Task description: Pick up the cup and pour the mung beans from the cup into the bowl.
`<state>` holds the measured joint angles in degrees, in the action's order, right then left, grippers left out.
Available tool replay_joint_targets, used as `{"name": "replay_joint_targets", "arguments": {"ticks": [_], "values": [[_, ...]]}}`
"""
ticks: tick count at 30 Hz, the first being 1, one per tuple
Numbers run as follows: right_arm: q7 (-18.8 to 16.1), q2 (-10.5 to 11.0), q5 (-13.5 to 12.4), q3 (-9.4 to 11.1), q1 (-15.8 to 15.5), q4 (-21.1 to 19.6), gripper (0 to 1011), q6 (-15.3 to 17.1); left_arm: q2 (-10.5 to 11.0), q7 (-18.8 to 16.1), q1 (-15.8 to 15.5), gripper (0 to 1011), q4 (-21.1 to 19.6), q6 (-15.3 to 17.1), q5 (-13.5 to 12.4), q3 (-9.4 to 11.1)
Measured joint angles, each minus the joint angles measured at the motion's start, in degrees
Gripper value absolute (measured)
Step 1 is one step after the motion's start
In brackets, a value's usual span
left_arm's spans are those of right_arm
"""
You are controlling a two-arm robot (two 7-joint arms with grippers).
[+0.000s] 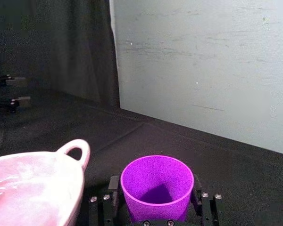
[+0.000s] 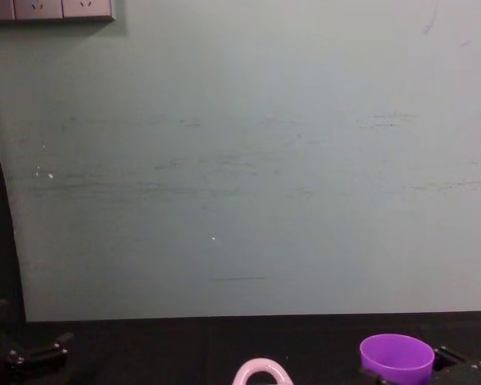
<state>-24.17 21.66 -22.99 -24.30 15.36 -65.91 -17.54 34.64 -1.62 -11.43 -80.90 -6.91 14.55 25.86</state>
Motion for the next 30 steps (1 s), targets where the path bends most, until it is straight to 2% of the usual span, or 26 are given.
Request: {"name": "replay_joint_targets", "arguments": {"ticks": [4, 8, 30], "values": [[0.0, 0.0, 0.0, 0.0, 0.0, 0.0, 820, 0.0, 0.0, 0.0, 0.0, 1012, 0.0, 0.0, 0.0, 0.0], [0.0, 0.0, -0.1, 0.0, -0.1, -0.1, 778, 0.0, 0.0, 0.0, 0.0, 1012, 0.0, 0.0, 0.0, 0.0], [0.0, 0.1, -0.2, 0.0, -0.1, -0.1, 726, 0.0, 0.0, 0.0, 0.0, 1012, 0.0, 0.0, 0.0, 0.0]]}}
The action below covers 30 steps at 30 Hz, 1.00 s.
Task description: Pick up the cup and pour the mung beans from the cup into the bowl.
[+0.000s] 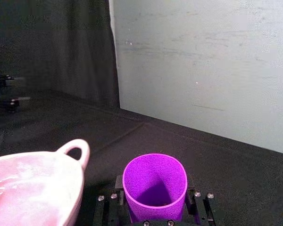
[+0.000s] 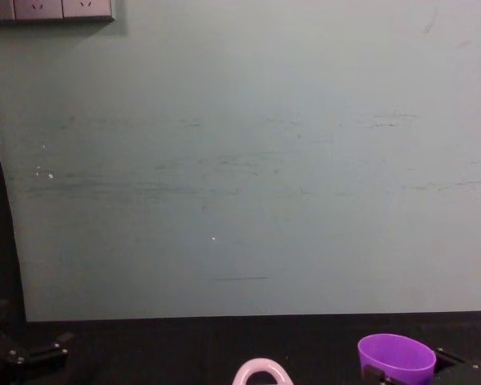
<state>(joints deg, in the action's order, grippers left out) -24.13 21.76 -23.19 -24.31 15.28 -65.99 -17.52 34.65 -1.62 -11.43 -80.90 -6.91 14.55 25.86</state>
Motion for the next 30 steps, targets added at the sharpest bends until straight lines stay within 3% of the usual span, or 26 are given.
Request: {"name": "replay_joint_targets", "arguments": {"ticks": [30], "values": [[0.0, 0.0, 0.0, 0.0, 0.0, 0.0, 726, 0.0, 0.0, 0.0, 0.0, 1012, 0.0, 0.0, 0.0, 0.0]]}}
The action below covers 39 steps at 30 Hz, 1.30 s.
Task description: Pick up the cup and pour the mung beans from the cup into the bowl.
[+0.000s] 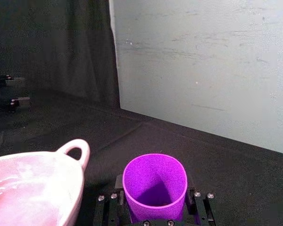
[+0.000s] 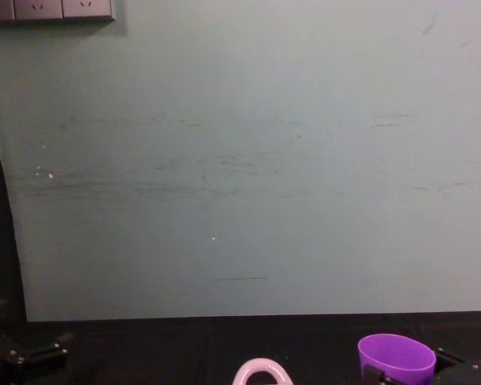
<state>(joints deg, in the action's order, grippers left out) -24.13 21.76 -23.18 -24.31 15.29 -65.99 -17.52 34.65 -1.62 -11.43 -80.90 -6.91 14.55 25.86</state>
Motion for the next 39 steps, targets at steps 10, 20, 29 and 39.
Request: {"name": "replay_joint_targets", "arguments": {"ticks": [10, 20, 29, 39], "values": [[0.0, 0.0, 0.0, 0.0, 0.0, 0.0, 726, 0.0, 0.0, 0.0, 0.0, 1011, 0.0, 0.0, 0.0, 0.0], [0.0, 0.0, 0.0, 0.0, 0.0, 0.0, 726, 0.0, 0.0, 0.0, 0.0, 1012, 0.0, 0.0, 0.0, 0.0], [0.0, 0.0, 0.0, 0.0, 0.0, 0.0, 726, 0.0, 0.0, 0.0, 0.0, 1011, 0.0, 0.0, 0.0, 0.0], [0.0, 0.0, 0.0, 0.0, 0.0, 0.0, 726, 0.0, 0.0, 0.0, 0.0, 1012, 0.0, 0.0, 0.0, 0.0]]}}
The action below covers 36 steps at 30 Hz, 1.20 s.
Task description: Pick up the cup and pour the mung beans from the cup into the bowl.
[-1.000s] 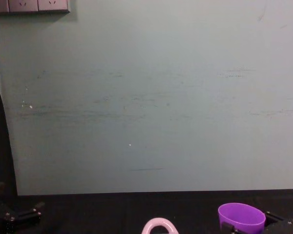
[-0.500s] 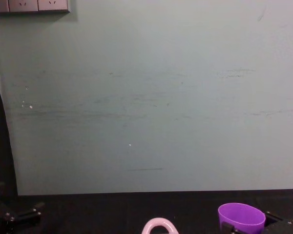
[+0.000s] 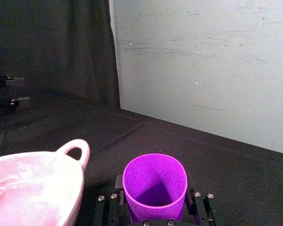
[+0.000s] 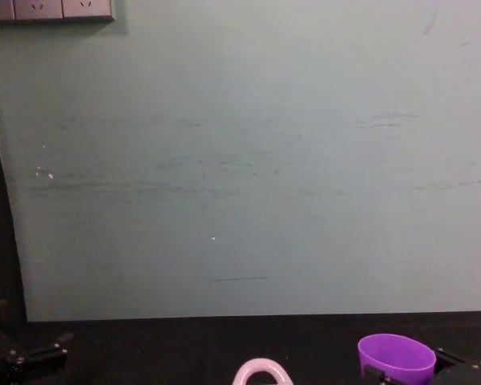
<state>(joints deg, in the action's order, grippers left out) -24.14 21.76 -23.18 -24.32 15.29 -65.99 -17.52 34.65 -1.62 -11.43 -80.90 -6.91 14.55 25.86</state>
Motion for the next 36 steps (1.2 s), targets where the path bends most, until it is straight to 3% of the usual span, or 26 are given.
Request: {"name": "replay_joint_targets", "arguments": {"ticks": [36], "values": [[0.0, 0.0, 0.0, 0.0, 0.0, 0.0, 726, 0.0, 0.0, 0.0, 0.0, 1012, 0.0, 0.0, 0.0, 0.0]]}}
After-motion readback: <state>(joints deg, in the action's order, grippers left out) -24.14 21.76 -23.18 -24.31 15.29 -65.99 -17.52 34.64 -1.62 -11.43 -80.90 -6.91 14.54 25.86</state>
